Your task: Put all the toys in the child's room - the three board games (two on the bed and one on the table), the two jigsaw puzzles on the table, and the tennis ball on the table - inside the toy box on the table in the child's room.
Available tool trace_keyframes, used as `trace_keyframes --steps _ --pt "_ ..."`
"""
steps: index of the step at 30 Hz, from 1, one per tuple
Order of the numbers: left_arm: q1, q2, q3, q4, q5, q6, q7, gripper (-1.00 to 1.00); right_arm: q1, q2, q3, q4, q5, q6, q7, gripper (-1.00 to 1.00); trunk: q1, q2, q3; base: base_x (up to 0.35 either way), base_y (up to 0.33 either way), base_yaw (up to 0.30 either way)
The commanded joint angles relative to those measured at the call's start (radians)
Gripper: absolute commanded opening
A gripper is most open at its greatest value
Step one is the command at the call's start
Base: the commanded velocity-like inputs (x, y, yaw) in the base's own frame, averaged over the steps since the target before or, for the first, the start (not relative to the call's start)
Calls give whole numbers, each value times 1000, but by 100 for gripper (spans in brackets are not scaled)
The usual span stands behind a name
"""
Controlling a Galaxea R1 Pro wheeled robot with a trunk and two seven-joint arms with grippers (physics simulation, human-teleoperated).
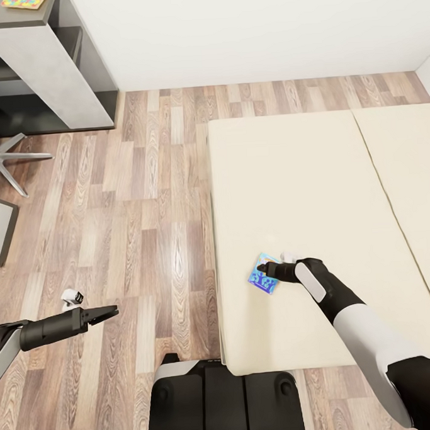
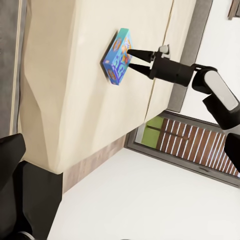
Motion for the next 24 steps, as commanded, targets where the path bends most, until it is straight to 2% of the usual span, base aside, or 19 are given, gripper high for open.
trace_keyframes --steps 1,19,24 --pt "-1 2 -3 0 7 9 0 100 0 -1 5 -2 -9 2 -7 100 1 -2 -1 0 0 0" --pt "-1 2 -3 0 7 9 -1 100 -1 2 5 -4 -12 2 4 100 1 -2 -1 0 0 0" --pt "0 1 -3 0 7 9 0 100 -1 2 5 -5 -12 2 36 100 1 -2 -1 0 0 0"
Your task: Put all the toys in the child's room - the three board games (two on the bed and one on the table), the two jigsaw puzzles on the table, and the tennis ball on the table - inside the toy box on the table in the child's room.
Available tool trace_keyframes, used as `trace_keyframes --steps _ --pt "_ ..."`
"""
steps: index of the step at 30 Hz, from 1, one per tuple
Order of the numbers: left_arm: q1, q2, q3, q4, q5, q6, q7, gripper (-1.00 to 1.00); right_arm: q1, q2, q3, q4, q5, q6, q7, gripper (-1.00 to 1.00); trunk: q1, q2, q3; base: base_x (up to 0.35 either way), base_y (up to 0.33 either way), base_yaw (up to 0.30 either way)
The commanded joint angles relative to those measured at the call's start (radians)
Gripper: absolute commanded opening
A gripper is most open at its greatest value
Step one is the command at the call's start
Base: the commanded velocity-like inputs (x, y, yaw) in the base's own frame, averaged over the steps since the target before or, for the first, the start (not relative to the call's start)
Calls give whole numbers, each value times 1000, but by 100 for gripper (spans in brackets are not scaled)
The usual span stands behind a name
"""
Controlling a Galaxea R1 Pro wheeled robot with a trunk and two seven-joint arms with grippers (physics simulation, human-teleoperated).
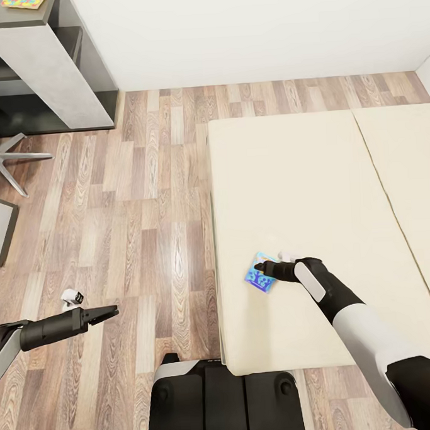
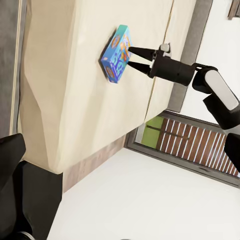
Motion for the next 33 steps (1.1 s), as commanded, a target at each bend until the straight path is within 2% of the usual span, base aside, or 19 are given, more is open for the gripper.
trace_keyframes --steps 1,14,22,33 --pt "0 1 -3 0 7 9 -1 100 0 -1 4 -1 -3 3 6 100 1 -2 -1 0 0 0" --pt "0 2 -3 0 7 9 -1 100 0 17 5 -2 8 1 13 100 1 -2 -1 0 0 0" --pt "1 3 -3 0 7 9 -1 100 -1 3 4 -2 7 3 13 100 1 -2 -1 0 0 0" --pt "1 3 -3 0 7 9 -1 100 -25 0 -3 -1 0 4 6 100 1 -2 -8 0 0 0"
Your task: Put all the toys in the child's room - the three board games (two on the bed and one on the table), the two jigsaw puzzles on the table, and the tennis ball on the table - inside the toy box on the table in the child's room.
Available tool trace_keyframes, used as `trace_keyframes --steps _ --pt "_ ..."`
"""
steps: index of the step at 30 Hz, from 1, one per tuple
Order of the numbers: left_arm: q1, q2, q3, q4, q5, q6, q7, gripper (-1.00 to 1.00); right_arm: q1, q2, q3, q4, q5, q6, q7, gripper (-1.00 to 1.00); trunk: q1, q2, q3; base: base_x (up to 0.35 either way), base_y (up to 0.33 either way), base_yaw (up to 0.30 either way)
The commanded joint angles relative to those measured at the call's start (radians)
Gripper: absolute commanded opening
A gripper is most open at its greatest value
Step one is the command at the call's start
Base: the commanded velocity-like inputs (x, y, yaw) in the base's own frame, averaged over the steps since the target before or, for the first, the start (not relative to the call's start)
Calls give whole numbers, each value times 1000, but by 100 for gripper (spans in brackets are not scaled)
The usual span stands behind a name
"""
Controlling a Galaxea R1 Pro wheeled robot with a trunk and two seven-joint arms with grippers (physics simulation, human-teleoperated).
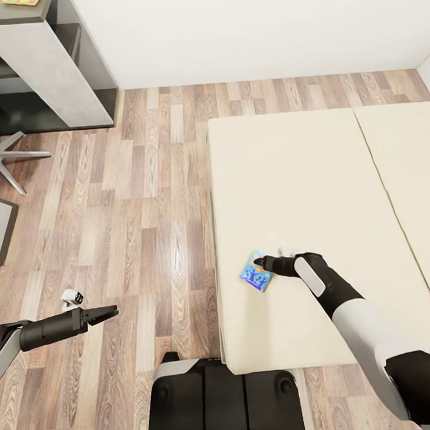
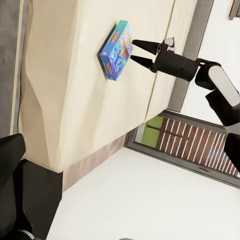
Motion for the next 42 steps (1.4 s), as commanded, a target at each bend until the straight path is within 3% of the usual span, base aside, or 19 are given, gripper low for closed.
trace_keyframes --steps 1,26,42 --pt "-1 1 -3 0 7 9 0 100 -1 -1 4 -1 -3 3 -2 100 1 -2 -3 0 0 0" --pt "-1 1 -2 0 6 9 0 100 -5 7 -2 -1 -3 2 -5 100 1 -2 -30 0 0 0" --pt "-1 1 -2 0 6 9 0 100 -5 19 2 -49 -5 3 1 100 1 -2 -33 0 0 0"
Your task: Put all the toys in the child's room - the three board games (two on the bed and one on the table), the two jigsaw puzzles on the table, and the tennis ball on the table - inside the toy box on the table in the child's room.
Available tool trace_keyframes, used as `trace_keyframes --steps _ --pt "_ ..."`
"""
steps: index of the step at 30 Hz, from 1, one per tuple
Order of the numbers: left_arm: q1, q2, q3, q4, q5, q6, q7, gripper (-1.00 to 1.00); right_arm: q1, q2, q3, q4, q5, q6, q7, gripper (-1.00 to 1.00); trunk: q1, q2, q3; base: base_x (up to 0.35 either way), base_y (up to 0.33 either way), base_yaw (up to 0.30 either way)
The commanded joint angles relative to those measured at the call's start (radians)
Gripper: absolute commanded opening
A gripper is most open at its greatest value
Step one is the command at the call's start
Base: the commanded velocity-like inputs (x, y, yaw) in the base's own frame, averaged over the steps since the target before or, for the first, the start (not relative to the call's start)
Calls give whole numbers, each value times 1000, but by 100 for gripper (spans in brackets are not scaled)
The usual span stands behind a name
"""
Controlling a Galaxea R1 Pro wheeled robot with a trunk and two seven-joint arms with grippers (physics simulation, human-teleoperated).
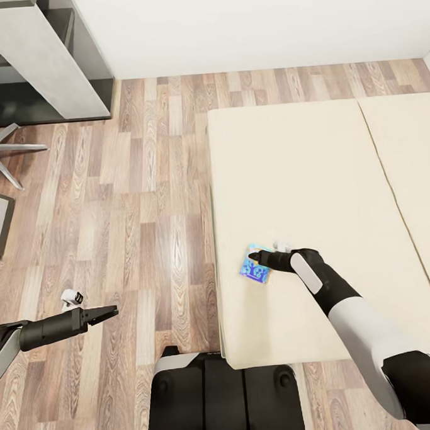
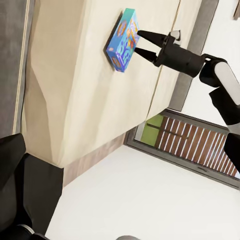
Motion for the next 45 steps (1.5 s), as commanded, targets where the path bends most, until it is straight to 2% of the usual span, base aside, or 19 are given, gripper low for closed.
trace_keyframes --steps 1,11,15,19,27,34,45 --pt "-1 1 -3 0 7 9 0 100 0 -1 4 -2 -2 3 -2 100 1 -2 -1 0 0 0" --pt "-1 1 -3 0 7 9 0 100 0 21 6 -2 9 2 -5 100 1 -2 -1 0 0 0" --pt "-1 1 -3 0 7 9 0 100 0 46 6 -2 12 0 -5 100 1 -2 -1 0 0 0" --pt "-1 1 -3 0 7 9 0 100 0 58 7 -1 13 0 -5 100 1 -2 -1 0 0 0" --pt "-1 1 -4 0 8 9 0 100 1 63 12 -2 13 1 -5 100 1 -2 -1 0 0 0" --pt "-1 1 -4 0 7 9 0 100 1 77 12 1 14 -1 -5 100 1 -2 -1 0 0 0" --pt "-1 1 -3 0 7 9 0 100 1 79 13 -1 15 2 -6 100 1 -2 -1 0 0 0"
